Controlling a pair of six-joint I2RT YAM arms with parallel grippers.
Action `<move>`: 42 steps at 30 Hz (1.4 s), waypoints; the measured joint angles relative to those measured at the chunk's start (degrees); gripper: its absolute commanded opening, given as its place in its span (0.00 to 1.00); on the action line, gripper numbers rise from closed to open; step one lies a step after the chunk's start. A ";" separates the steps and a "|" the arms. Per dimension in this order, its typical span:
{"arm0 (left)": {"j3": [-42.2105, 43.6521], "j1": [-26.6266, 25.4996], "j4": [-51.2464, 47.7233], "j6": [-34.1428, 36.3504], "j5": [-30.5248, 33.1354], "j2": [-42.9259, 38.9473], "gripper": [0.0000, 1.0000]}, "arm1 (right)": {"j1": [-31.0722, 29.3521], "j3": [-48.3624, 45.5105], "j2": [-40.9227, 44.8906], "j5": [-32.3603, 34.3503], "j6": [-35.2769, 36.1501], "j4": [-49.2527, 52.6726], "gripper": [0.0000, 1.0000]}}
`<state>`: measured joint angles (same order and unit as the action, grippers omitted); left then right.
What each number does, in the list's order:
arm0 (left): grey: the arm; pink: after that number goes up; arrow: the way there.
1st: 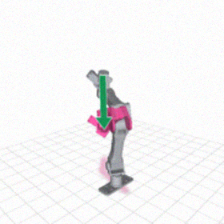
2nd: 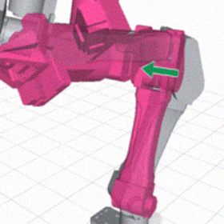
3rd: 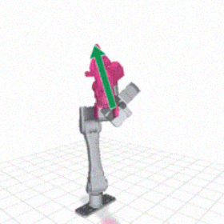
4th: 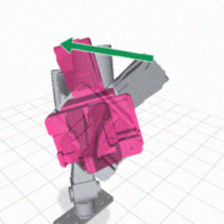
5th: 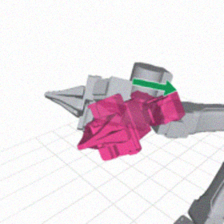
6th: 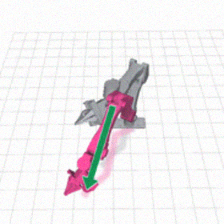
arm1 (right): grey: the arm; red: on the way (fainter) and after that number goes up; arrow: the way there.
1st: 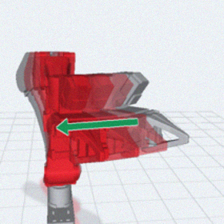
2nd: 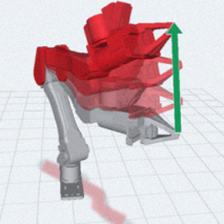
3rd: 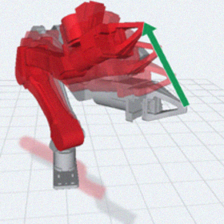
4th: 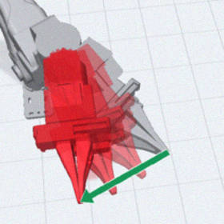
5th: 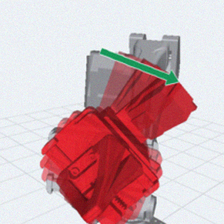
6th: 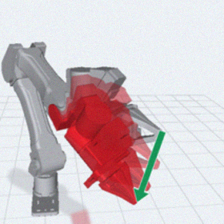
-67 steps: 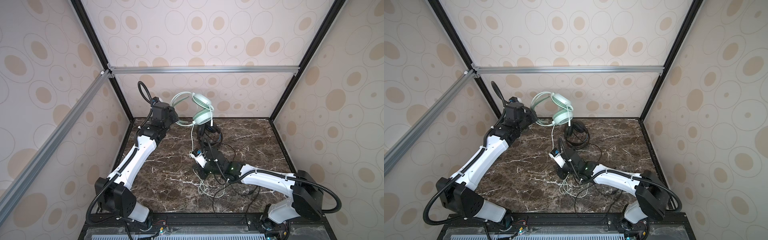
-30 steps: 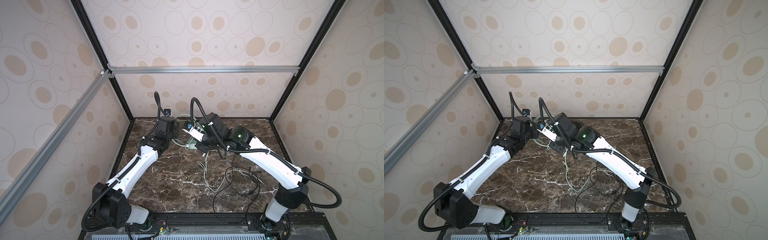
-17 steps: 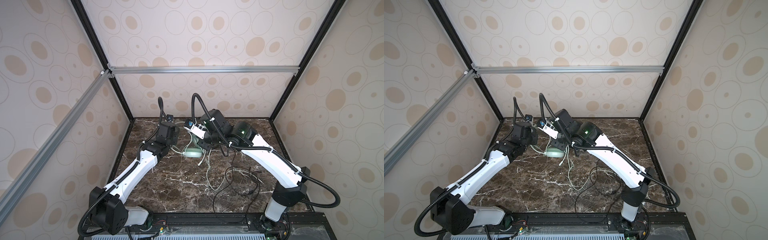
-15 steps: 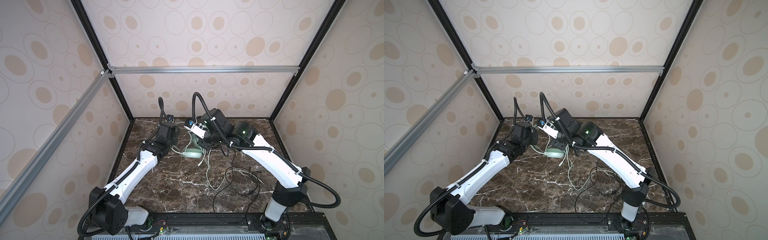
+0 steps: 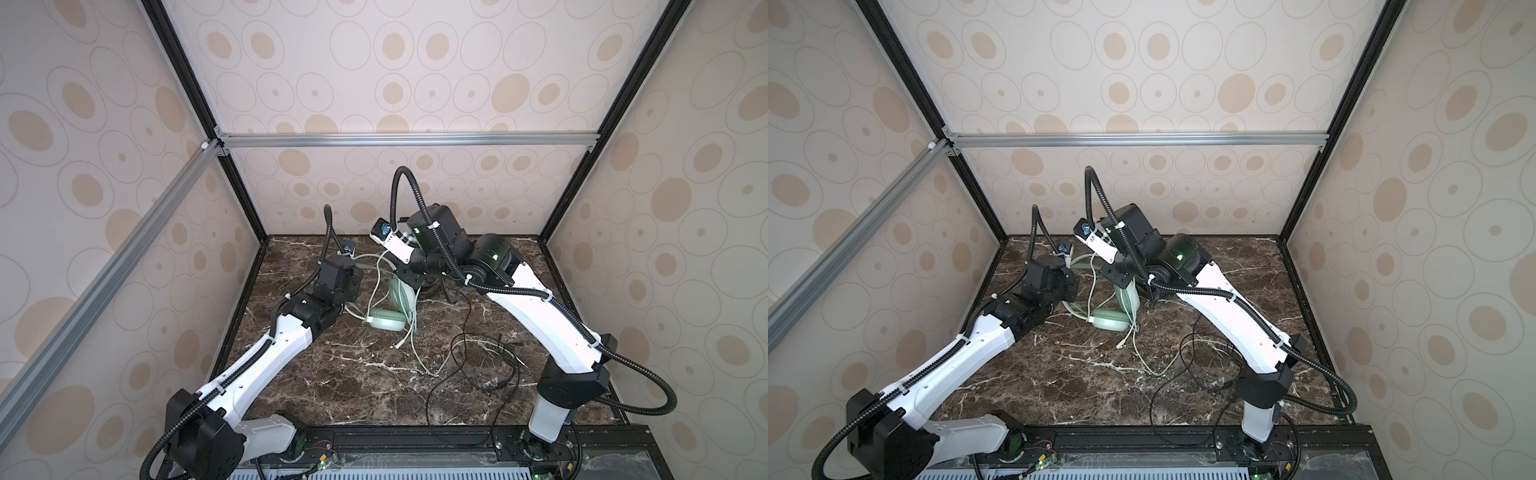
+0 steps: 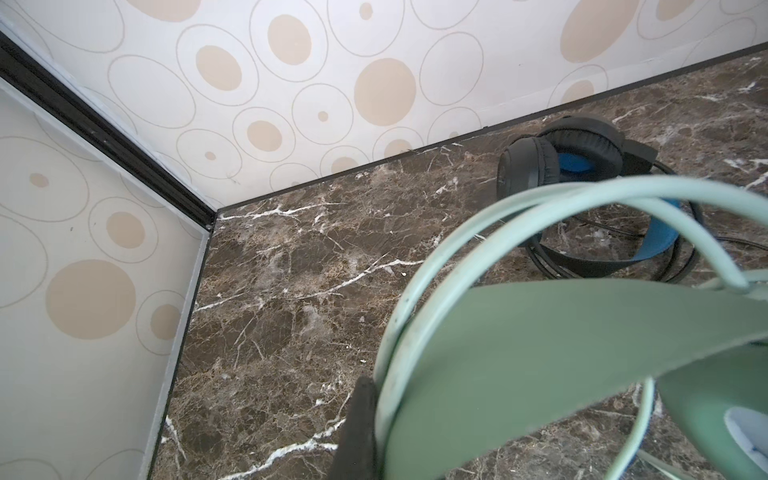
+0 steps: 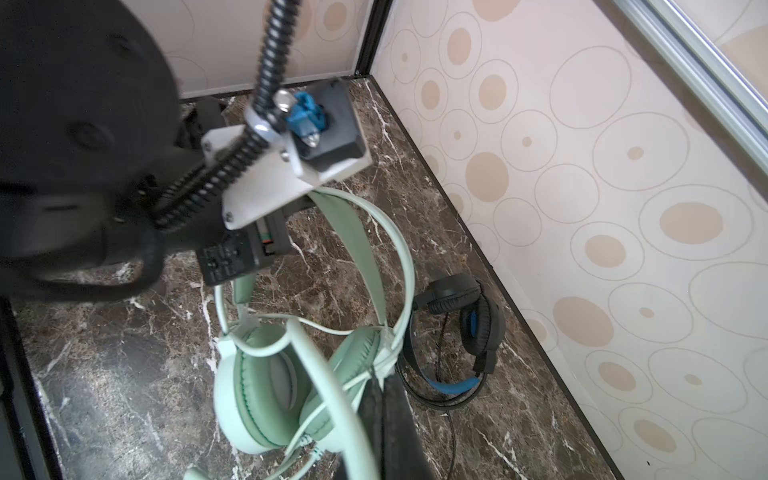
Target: Wrap the headphones
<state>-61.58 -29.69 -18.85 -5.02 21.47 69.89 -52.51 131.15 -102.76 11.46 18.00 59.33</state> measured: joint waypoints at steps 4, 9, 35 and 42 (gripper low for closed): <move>0.22 0.00 -0.07 0.57 -2.58 -2.08 0.00 | 2.67 -0.44 0.13 0.39 0.02 0.46 0.00; 0.22 0.00 -0.20 0.94 -8.09 -4.17 0.00 | 6.45 -2.91 0.44 -0.04 0.09 0.35 0.00; -2.45 0.00 -3.63 -5.84 -19.52 -7.43 0.00 | 20.57 -33.59 11.10 -12.90 -13.40 -20.61 0.08; -6.67 0.00 -3.96 -8.13 -19.98 -7.30 0.00 | 24.04 -41.90 13.07 -17.40 -18.47 -29.27 0.09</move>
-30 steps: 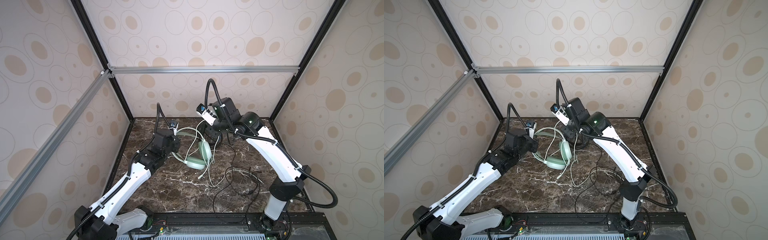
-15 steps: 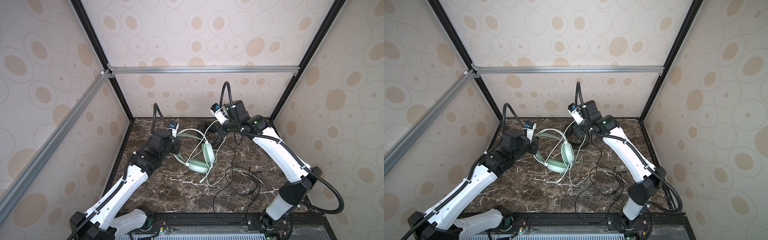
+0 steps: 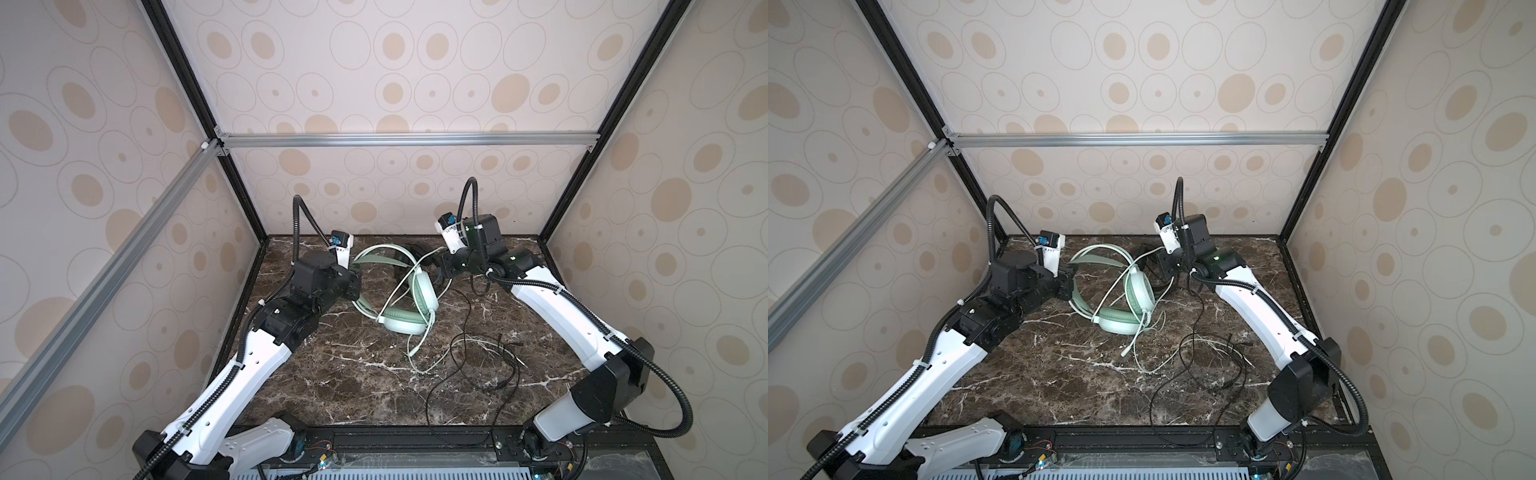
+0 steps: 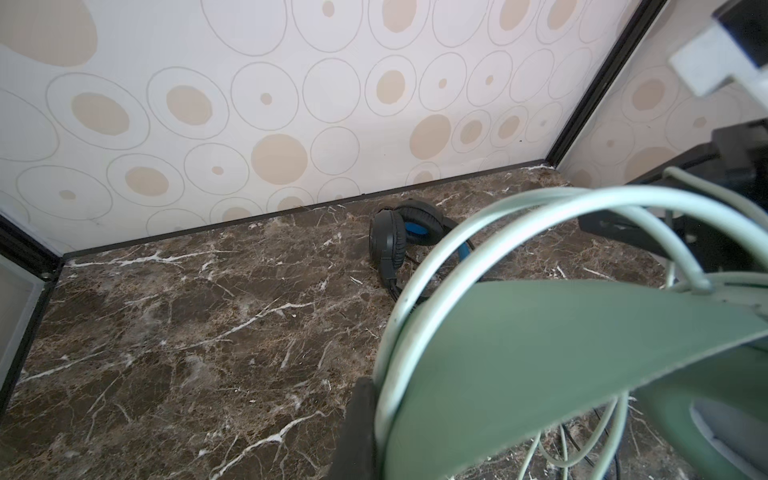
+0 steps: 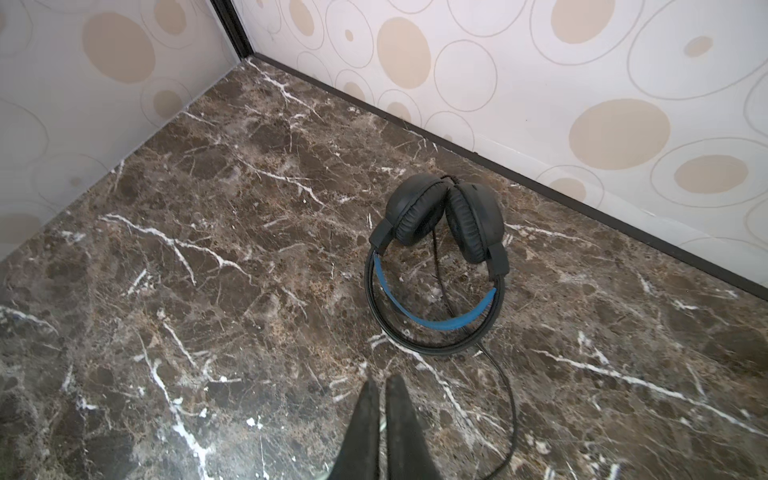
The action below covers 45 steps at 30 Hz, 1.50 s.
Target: Wrap the headphones
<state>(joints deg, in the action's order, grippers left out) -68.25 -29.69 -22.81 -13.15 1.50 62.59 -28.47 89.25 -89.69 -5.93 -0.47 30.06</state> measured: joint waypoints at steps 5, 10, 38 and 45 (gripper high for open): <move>-0.63 0.00 -0.02 -1.27 -1.57 0.35 0.00 | 0.13 -2.34 0.00 -3.06 -2.49 -5.46 0.17; -3.08 0.00 -0.20 -2.45 -4.09 1.49 0.00 | 0.39 -5.29 -0.02 -6.56 -5.09 -12.35 0.30; -18.05 0.00 3.87 -12.02 -11.28 8.26 0.00 | -3.37 -16.02 -7.04 -15.56 -19.23 -39.23 0.32; -19.52 0.00 6.19 -15.02 -12.46 8.52 0.00 | -5.77 -16.63 -9.51 -15.76 -21.22 -43.12 0.30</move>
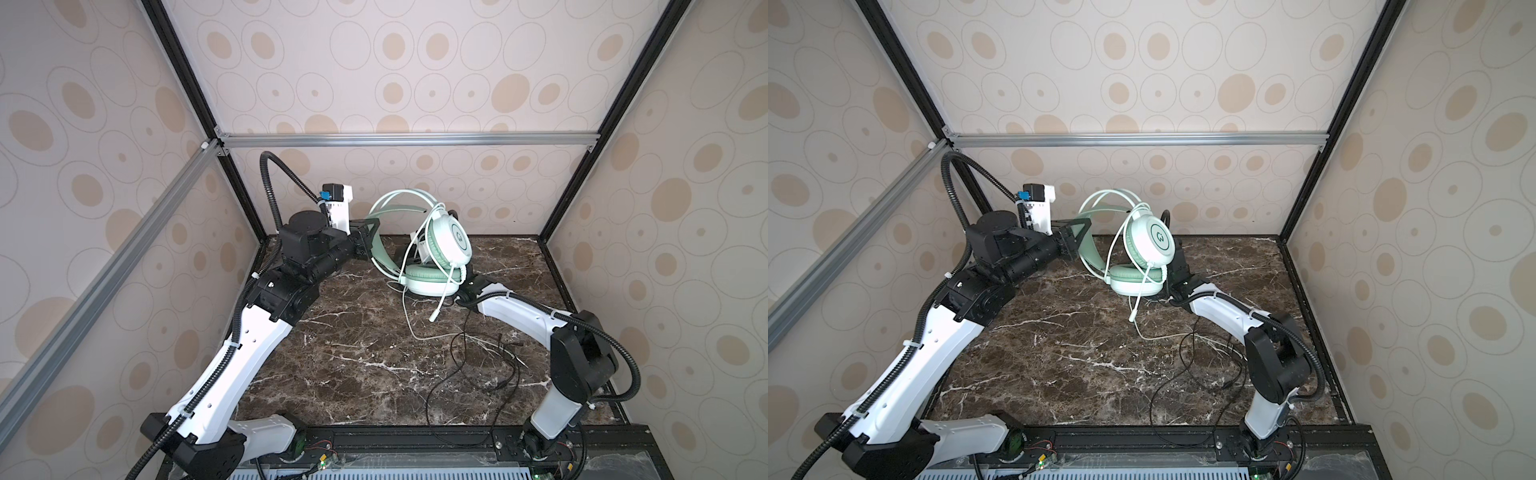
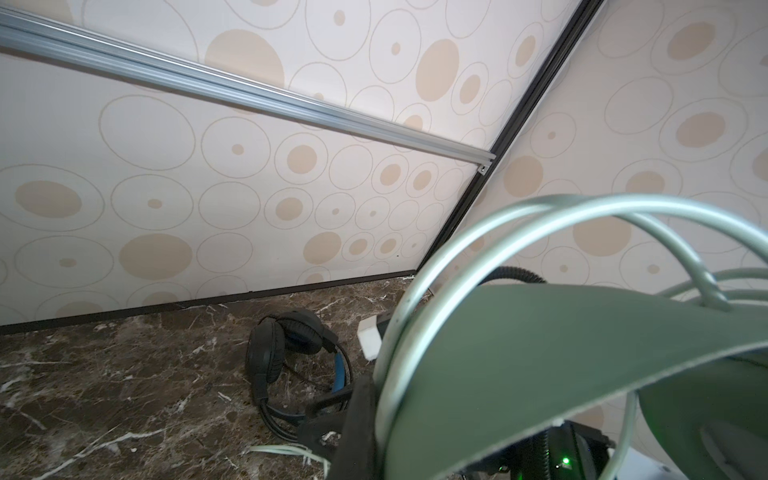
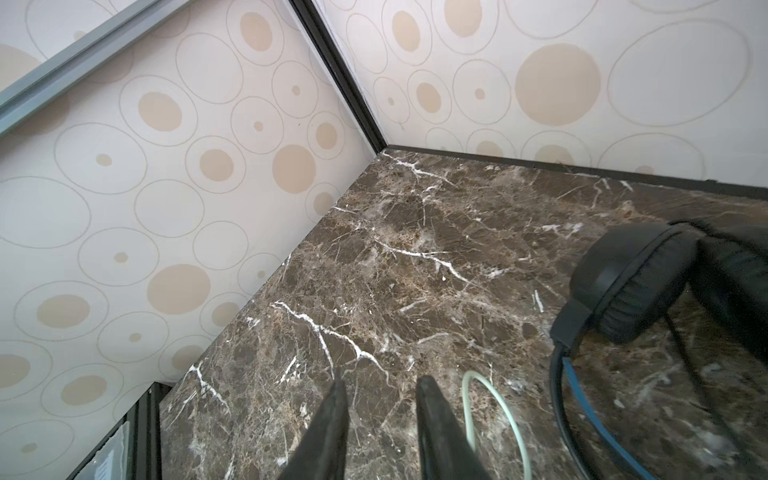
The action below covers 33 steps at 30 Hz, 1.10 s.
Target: Wrap the headphones
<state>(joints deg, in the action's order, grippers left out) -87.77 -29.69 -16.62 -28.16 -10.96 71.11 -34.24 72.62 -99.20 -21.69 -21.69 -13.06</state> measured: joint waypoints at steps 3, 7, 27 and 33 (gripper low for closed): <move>-0.59 0.00 1.05 -1.55 -0.46 0.00 0.00 | -1.57 0.00 -1.53 -0.44 -0.15 -0.28 0.31; -1.09 0.00 2.56 -3.21 -0.74 0.00 0.00 | -2.69 0.00 -3.30 -1.22 -0.81 -1.51 0.29; -1.70 0.00 6.71 -9.55 0.35 -0.04 0.00 | -4.04 -4.81 -4.39 -2.08 -2.71 -5.99 0.00; -1.70 0.13 6.27 -10.71 5.11 -0.04 0.00 | -4.72 -6.25 -4.04 -1.11 -2.05 -5.75 0.00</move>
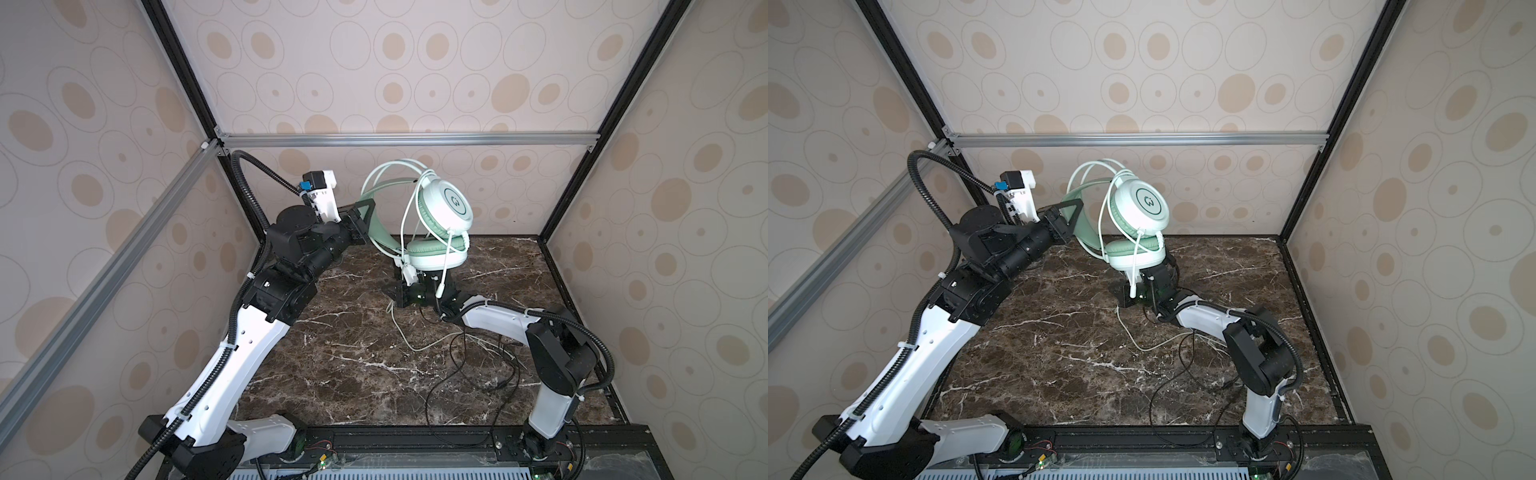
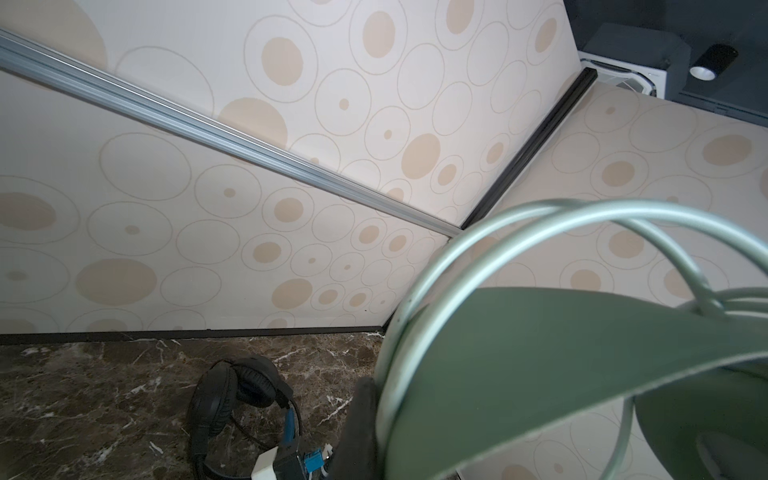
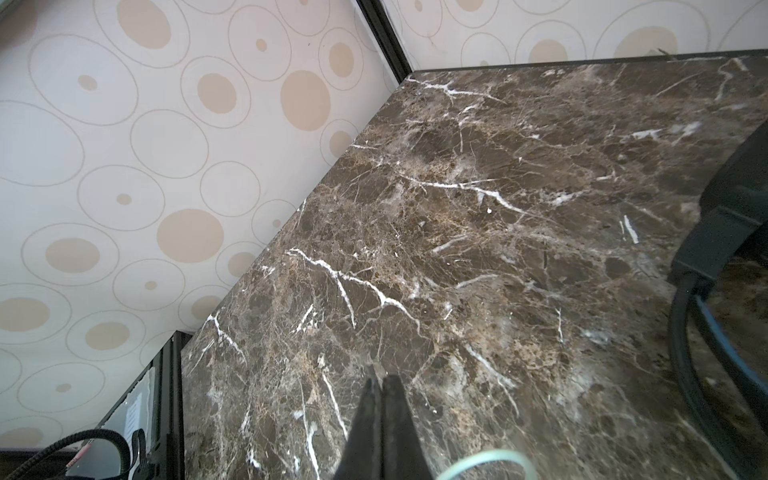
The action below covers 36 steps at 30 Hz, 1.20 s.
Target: Wrap the headphones
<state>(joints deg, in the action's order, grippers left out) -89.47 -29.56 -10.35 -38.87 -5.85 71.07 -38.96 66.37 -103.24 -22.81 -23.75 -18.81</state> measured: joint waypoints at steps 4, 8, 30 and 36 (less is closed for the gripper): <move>0.00 0.33 -0.81 -1.29 3.56 0.17 0.00 | -1.60 -0.61 1.18 1.81 1.57 2.73 0.00; -1.05 0.72 -1.40 -2.10 6.62 1.62 0.00 | -3.50 -1.68 3.15 3.78 3.67 6.25 0.00; -1.25 7.93 -5.75 -3.34 16.55 8.39 0.00 | -16.00 -4.74 14.49 16.81 14.56 26.88 0.00; 0.50 10.60 -7.76 -2.16 16.61 9.44 0.00 | -19.28 -1.09 14.67 20.17 17.62 32.39 0.00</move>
<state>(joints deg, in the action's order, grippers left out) -88.97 -18.96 -18.11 -41.04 10.76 80.51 -58.24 65.28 -88.58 -2.63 -6.13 13.58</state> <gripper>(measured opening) 0.070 0.046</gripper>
